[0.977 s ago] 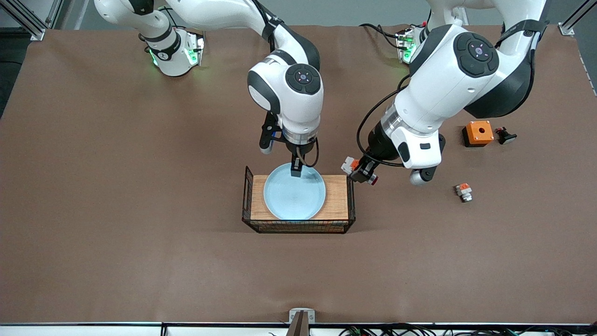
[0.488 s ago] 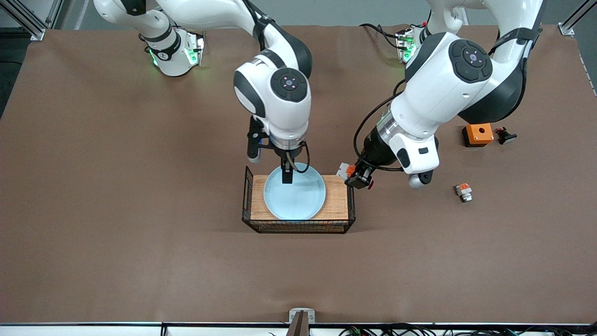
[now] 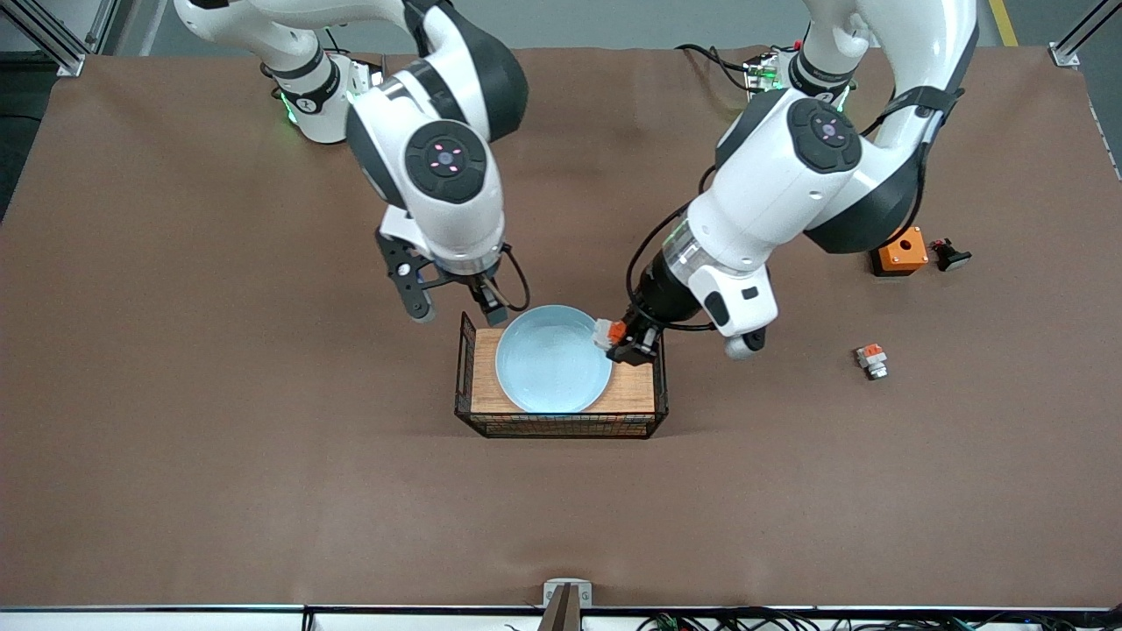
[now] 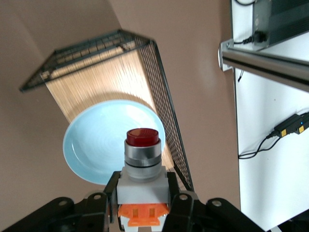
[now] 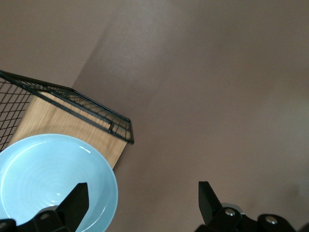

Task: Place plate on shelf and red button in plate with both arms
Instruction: 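Open the right gripper and withdraw while the left gripper lowers the button onto the plate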

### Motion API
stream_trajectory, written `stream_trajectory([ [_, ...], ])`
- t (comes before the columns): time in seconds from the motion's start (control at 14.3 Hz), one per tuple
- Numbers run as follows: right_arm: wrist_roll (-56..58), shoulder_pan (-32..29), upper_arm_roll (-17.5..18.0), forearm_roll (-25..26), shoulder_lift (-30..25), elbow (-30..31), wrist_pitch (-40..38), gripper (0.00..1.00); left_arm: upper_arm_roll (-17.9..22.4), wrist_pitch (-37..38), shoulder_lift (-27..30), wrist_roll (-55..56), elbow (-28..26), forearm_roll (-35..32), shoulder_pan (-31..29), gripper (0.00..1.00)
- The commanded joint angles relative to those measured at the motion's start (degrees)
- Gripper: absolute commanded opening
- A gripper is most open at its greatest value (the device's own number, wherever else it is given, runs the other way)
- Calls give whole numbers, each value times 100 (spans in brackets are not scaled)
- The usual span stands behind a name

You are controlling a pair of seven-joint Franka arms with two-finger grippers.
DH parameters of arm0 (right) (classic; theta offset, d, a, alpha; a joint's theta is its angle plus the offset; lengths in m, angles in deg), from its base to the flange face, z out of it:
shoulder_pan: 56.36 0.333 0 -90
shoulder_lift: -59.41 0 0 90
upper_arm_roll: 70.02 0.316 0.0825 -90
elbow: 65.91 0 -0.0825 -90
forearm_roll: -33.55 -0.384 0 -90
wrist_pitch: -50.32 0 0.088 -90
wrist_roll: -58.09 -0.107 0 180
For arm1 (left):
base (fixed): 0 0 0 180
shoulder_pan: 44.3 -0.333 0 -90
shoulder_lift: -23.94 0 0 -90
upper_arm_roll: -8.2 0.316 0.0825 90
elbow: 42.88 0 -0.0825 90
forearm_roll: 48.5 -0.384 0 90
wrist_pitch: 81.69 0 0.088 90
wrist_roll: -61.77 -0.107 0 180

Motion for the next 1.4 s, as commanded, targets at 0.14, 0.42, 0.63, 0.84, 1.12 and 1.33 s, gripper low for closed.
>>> stream_trajectory([
  [0.14, 2557, -753, 37, -104, -577, 137, -688, 100, 292, -541, -413, 463, 311, -71, 564, 30],
  [0.42, 4421, -1517, 28, -86, -1016, 452, -910, 100, 926, -683, -651, 911, 303, -62, 1330, 30],
  [0.63, 5764, -2097, 28, -42, -1368, 805, -918, 100, 1006, -490, -870, 1018, 303, -71, 1428, 30],
  [0.84, 7163, -2712, 19, -16, -1649, 1077, -918, 100, 1164, -559, -1081, 1027, 338, -88, 1550, 30],
  [1.12, 8457, -3346, 19, 142, -1852, 1262, -918, 100, 1199, -779, -1293, 1062, 391, -88, 1560, 30],
  [1.33, 8845, -3505, 19, 274, -1861, 1271, -849, 100, 1199, -929, -1372, 1062, 390, -88, 1569, 31],
])
